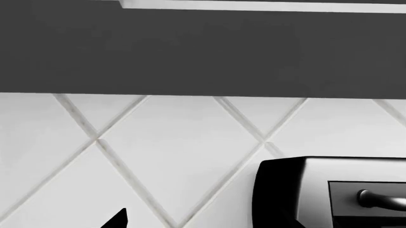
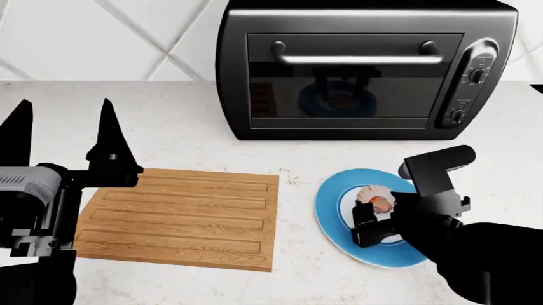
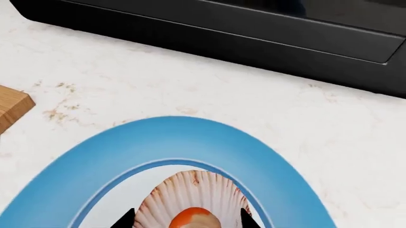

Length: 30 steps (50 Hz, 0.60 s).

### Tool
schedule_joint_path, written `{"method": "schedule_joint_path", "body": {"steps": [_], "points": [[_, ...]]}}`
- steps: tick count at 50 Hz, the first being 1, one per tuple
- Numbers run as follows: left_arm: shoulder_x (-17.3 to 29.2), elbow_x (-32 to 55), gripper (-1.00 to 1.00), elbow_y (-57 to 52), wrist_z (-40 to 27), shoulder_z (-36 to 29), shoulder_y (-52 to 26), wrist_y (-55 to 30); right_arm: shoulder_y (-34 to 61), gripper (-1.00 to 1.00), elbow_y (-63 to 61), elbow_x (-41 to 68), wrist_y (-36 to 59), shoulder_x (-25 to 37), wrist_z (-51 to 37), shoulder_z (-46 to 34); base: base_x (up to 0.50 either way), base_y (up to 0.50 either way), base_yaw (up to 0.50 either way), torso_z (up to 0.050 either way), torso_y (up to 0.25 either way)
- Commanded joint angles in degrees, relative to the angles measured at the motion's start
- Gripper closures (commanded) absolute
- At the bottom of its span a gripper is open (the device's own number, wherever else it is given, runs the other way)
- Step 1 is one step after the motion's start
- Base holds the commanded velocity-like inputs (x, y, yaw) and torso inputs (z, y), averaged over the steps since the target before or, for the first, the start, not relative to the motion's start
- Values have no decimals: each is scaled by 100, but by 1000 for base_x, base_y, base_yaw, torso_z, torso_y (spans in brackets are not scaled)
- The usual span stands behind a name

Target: Pick the scallop from the plate and place it on the cutting board. Then pick the condiment bottle from the cabinet and place it next to the cutting board.

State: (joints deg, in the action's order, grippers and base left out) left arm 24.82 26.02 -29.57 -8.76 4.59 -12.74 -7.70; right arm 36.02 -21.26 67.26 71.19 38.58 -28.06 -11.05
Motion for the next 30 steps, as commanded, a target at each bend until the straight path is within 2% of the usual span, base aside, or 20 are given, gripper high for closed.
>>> {"method": "schedule_joint_path", "body": {"steps": [1,30], "points": [[10,9,-100,2,-16,-8,-3,6,1,100,-60,-51,-18,43,17,-80,0,0,0,0,0],[56,71,-100,-54,-74,18,-23,0,469,100,-817,483,9,81,-127,109,0,0,0,0,0]]}}
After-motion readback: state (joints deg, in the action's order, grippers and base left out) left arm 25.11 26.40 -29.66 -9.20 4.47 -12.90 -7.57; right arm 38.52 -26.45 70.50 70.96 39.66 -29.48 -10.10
